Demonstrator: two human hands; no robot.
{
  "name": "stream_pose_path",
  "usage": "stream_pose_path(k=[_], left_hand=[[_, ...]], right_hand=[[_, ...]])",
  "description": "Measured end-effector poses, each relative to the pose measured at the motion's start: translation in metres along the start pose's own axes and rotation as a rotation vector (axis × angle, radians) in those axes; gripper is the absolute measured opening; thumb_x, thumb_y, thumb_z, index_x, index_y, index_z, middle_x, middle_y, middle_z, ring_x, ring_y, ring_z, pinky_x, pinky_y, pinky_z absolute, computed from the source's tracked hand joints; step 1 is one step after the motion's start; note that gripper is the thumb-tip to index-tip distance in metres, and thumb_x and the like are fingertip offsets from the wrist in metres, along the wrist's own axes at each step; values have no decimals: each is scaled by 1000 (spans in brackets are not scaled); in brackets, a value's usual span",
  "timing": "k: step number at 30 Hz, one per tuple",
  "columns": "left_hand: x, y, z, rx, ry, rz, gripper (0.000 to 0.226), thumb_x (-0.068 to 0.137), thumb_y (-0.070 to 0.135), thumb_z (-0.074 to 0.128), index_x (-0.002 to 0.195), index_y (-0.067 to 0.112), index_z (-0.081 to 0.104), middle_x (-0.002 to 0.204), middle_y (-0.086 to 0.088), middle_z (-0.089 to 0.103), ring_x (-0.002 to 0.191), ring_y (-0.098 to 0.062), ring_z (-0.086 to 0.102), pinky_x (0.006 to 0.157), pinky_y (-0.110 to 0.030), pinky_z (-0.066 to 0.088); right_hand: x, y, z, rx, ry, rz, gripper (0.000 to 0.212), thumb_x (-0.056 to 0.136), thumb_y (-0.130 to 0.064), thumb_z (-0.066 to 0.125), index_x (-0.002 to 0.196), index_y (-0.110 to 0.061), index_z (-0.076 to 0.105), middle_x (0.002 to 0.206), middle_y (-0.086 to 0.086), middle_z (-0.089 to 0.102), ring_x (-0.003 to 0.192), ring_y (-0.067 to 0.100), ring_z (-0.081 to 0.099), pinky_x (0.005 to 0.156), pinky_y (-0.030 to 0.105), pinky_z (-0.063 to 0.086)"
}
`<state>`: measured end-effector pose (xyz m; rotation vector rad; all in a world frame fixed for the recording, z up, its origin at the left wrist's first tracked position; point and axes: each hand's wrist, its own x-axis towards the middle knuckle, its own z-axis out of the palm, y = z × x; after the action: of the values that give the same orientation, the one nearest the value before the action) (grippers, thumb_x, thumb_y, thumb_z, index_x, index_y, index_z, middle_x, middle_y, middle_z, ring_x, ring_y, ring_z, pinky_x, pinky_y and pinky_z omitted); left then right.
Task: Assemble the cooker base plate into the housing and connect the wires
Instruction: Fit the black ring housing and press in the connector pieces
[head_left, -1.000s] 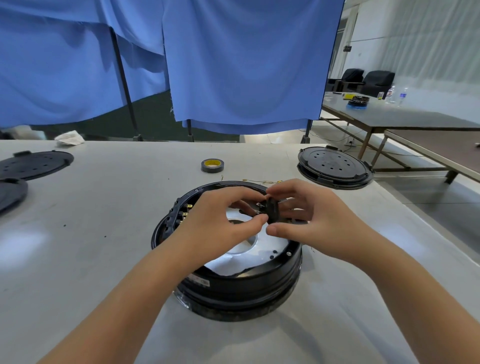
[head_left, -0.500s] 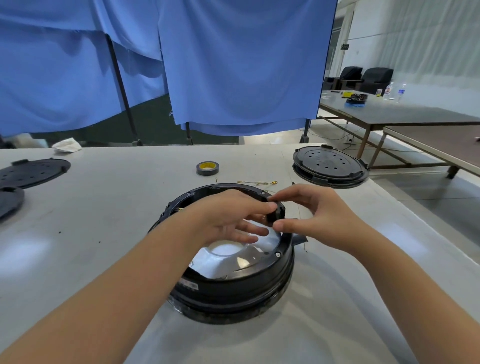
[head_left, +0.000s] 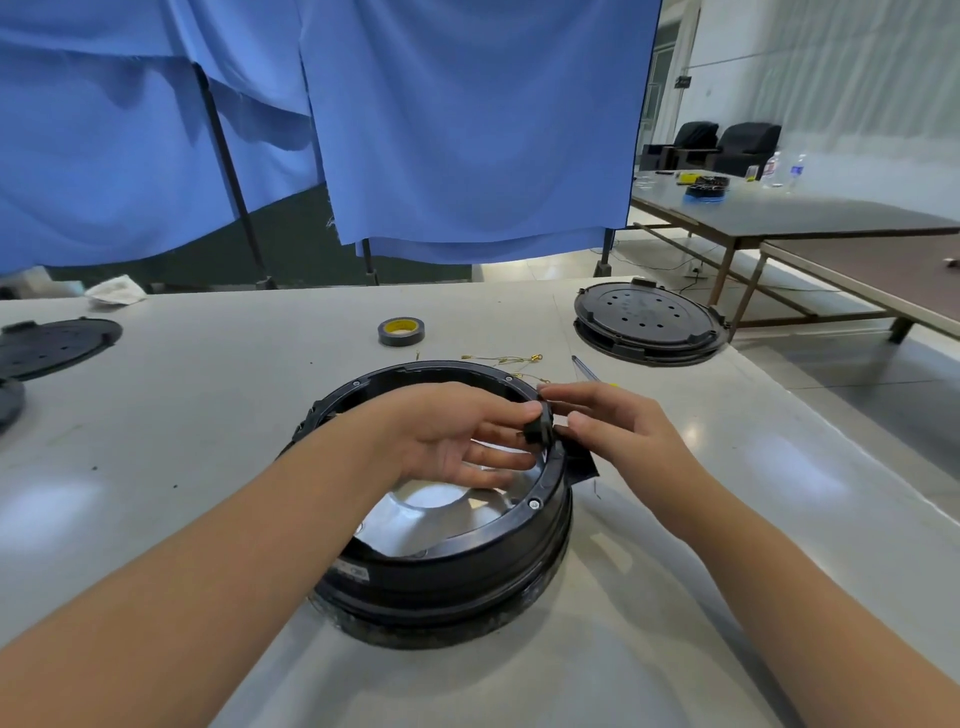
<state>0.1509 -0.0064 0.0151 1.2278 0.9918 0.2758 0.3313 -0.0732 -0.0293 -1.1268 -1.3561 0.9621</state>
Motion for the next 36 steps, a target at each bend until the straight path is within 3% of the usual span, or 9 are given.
stream_pose_path(k=[7, 17, 22, 27, 30, 36], left_hand=[[2, 1, 3, 38, 37, 55, 15, 88, 28, 68, 97, 15, 72, 78, 1, 74, 74, -11, 72, 80, -30, 59], [1, -1, 4, 46, 40, 139, 17, 86, 24, 71, 101, 16, 70, 87, 0, 76, 81, -11, 73, 64, -23, 58], [0, -3, 3, 38, 45, 176, 12, 82, 22, 75, 92, 17, 71, 88, 0, 76, 85, -13, 74, 64, -23, 57], [0, -3, 3, 68, 78, 194, 10, 82, 21, 76, 90, 16, 72, 88, -1, 77, 86, -13, 74, 67, -27, 57], [0, -3, 3, 85, 90, 193, 10, 82, 20, 76, 90, 16, 73, 90, -2, 77, 87, -14, 74, 69, -28, 57], [-3, 0, 6, 124, 124, 213, 11, 81, 17, 77, 89, 14, 71, 87, -3, 77, 83, -13, 74, 63, -27, 58]], right_hand=[[0, -1, -1, -11, -12, 3, 33, 94, 6, 48, 114, -13, 66, 106, 2, 73, 102, 13, 68, 82, 22, 54], [0, -1, -2, -10, -18, 6, 31, 96, 1, 47, 113, -16, 67, 106, 5, 73, 104, 20, 67, 96, 34, 50], [0, 0, 0, -10, -18, -8, 26, 96, -6, 50, 108, -20, 70, 103, 0, 74, 100, 15, 69, 91, 26, 53], [1, 1, 3, 18, 16, -1, 15, 90, -23, 61, 100, -25, 71, 98, -5, 75, 91, 12, 71, 70, 19, 55], [3, 1, 3, 19, 15, 13, 27, 77, -34, 65, 100, -23, 71, 99, -9, 74, 93, 12, 70, 70, 20, 56], [4, 1, -2, 14, -44, 22, 16, 87, -19, 63, 101, -19, 69, 101, -4, 75, 93, 12, 71, 73, 20, 56]])
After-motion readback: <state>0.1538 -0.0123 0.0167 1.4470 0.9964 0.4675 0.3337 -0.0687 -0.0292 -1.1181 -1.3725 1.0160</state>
